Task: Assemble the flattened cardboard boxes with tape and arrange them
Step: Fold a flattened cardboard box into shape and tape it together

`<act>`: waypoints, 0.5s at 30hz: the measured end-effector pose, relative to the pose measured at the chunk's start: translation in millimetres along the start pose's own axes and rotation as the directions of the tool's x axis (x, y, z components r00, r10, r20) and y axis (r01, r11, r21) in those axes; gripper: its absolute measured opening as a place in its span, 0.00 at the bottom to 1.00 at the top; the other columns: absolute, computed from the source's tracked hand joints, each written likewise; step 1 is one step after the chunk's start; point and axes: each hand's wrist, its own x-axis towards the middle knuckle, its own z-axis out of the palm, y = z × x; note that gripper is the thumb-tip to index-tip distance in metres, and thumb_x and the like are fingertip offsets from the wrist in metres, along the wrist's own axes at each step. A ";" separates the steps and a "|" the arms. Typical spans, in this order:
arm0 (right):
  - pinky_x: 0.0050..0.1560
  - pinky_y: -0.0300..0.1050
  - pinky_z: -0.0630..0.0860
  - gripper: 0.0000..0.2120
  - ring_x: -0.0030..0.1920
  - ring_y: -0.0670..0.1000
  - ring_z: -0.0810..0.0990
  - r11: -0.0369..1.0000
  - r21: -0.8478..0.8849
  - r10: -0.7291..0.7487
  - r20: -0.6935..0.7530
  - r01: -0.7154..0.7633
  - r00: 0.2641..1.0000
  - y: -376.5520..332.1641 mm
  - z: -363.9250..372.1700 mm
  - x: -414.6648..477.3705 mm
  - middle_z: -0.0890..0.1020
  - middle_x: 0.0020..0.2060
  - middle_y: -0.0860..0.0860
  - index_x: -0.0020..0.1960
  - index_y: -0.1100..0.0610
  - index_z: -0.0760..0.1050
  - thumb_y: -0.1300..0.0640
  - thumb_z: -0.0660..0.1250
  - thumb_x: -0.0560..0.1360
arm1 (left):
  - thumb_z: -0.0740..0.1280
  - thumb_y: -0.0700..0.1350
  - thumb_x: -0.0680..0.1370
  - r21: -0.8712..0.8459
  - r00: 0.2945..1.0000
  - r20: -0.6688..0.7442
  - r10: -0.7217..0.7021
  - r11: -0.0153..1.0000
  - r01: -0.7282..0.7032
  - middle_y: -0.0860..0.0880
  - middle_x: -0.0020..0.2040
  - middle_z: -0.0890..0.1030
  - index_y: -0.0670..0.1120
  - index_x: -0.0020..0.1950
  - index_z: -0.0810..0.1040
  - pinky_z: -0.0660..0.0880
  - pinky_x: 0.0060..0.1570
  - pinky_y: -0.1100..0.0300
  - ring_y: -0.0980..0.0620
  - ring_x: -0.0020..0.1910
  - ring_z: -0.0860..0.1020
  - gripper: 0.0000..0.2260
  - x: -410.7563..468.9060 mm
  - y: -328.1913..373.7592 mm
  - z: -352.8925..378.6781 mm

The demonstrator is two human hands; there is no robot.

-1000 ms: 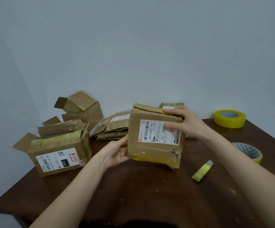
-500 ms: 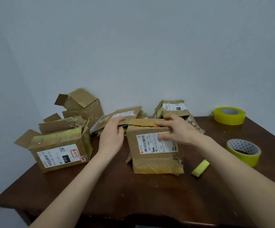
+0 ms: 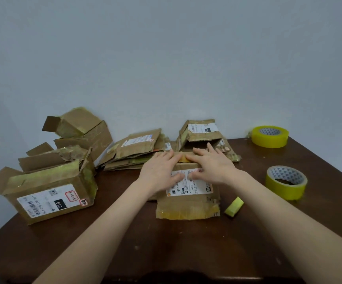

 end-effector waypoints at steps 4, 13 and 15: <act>0.76 0.57 0.51 0.34 0.78 0.59 0.44 0.998 0.070 -0.008 0.040 0.005 0.999 2.7 2.0 -2.8 0.51 0.78 0.48 0.78 0.44 0.54 0.40 0.63 0.76 | 0.57 0.61 0.79 -0.022 1.000 -0.015 -0.020 1.000 0.020 0.47 0.78 0.54 0.52 0.78 0.55 0.51 0.75 0.53 0.48 0.77 0.53 0.29 -4.0 6.8 5.2; 0.74 0.51 0.57 0.29 0.78 0.53 0.51 0.996 0.082 0.055 -0.143 -0.044 0.988 1.3 9.4 -23.0 0.58 0.77 0.49 0.76 0.49 0.59 0.45 0.62 0.79 | 0.58 0.59 0.78 0.045 0.990 -0.141 0.004 0.999 0.003 0.50 0.77 0.59 0.52 0.77 0.55 0.54 0.73 0.54 0.52 0.76 0.56 0.30 -2.8 29.5 6.1; 0.75 0.52 0.56 0.29 0.78 0.53 0.51 0.992 0.126 0.047 -0.112 -0.033 0.993 -3.4 9.2 -24.7 0.57 0.77 0.50 0.77 0.49 0.58 0.45 0.62 0.79 | 0.57 0.60 0.79 0.009 0.992 -0.128 -0.021 1.000 0.022 0.51 0.78 0.57 0.54 0.77 0.54 0.54 0.73 0.54 0.52 0.76 0.55 0.29 -5.0 28.2 11.2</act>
